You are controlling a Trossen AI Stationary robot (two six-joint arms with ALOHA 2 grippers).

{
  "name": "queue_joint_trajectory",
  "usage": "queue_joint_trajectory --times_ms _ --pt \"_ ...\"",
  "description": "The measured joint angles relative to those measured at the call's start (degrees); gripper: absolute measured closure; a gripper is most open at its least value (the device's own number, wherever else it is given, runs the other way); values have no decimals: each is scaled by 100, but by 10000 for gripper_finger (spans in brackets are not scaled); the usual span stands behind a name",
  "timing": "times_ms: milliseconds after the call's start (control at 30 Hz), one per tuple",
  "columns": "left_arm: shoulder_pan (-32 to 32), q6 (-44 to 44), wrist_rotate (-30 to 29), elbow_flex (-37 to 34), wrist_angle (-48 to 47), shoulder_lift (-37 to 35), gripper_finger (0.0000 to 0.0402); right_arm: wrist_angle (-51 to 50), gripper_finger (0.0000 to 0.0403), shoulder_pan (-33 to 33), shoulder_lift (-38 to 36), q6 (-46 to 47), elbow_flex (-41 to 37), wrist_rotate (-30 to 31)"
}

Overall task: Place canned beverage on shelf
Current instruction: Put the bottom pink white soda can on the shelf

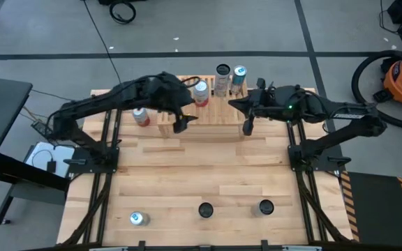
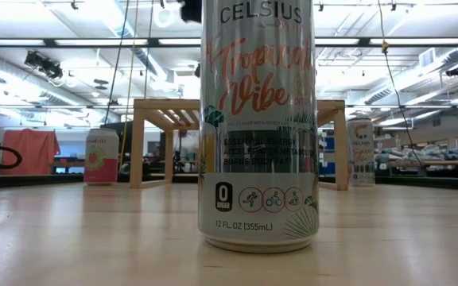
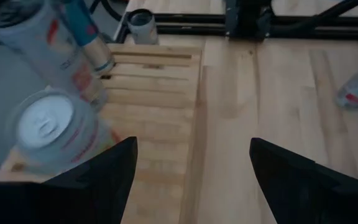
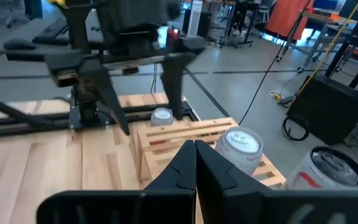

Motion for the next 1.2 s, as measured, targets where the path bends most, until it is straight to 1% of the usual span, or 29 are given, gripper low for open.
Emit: queue_joint_trajectory --times_ms 100,167,267,500,700,900,1000,1133,1200 --pt "153 -24 454 -2 170 296 88 -49 398 0 -12 -5 0 0" --pt "225 -22 586 -2 255 486 88 -116 398 0 -24 -18 0 2" --pt "341 55 605 -7 239 650 88 -285 398 0 -52 -53 0 2" --pt "625 103 618 -7 291 753 88 -570 398 0 -78 -46 0 4" --pt "822 35 629 -4 298 769 88 -586 398 0 -78 -46 0 4" --pt "861 2 631 -11 292 769 88 -586 398 0 -78 -46 0 4" --pt "856 -12 651 -201 420 767 88 -586 398 0 -78 -46 0 4" --pt "878 -32 885 -429 547 773 88 -586 398 0 -78 -46 0 4" --pt "880 -33 893 -542 711 775 88 -586 398 0 -78 -46 0 2"
